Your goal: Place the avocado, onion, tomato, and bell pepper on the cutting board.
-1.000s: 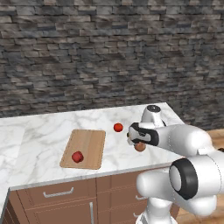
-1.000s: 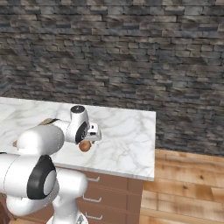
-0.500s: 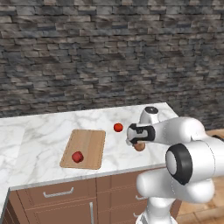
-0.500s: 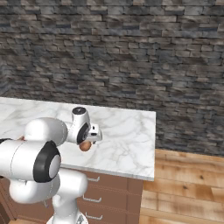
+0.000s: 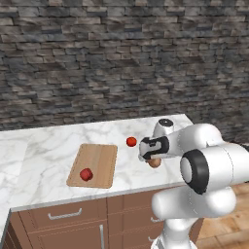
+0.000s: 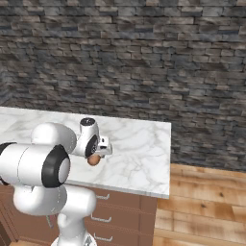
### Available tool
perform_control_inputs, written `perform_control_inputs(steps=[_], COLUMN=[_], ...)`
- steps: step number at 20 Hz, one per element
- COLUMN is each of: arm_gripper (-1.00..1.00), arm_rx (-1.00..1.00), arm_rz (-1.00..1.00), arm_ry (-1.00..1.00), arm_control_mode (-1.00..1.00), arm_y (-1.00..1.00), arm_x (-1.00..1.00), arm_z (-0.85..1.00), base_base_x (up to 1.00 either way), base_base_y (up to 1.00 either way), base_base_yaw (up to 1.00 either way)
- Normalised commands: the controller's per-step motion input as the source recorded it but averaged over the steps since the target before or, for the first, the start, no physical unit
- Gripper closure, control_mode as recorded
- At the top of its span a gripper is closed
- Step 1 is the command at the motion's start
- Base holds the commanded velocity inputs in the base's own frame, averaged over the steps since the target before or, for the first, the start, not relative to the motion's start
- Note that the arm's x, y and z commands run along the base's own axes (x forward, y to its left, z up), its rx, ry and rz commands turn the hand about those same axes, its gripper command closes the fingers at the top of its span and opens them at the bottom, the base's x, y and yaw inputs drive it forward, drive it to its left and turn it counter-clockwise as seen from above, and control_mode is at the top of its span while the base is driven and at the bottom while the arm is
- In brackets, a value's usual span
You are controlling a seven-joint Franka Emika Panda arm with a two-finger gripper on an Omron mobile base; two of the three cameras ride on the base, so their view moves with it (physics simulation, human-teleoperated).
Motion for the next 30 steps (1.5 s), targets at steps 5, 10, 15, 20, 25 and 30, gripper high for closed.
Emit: perform_control_inputs(steps=[5,10,15,20,25,30], arm_gripper=[1.00,1.00,1.00,1.00,1.00,1.00], arm_rx=[0.00,0.00,0.00,0.00,0.00,0.00], arm_rz=[-0.05,-0.01,0.00,0.00,0.00,0.01], arm_ry=[0.00,-0.02,-0.08,-0.02,0.00,0.00], arm_control_mode=[-1.00,-1.00,-1.00,-1.00,-1.00,-1.00], arm_y=[0.00,0.00,0.07,0.40,0.51,0.47], arm_x=[-0.05,-0.16,-0.26,-0.05,0.00,0.00], arm_z=[-0.20,0.06,0.60,0.71,0.68,0.44], base_base_x=[0.00,0.00,0.00,0.00,0.00,0.00], base_base_y=[0.00,0.00,0.00,0.00,0.00,0.00], base_base_yaw=[0.00,0.00,0.00,0.00,0.00,0.00])
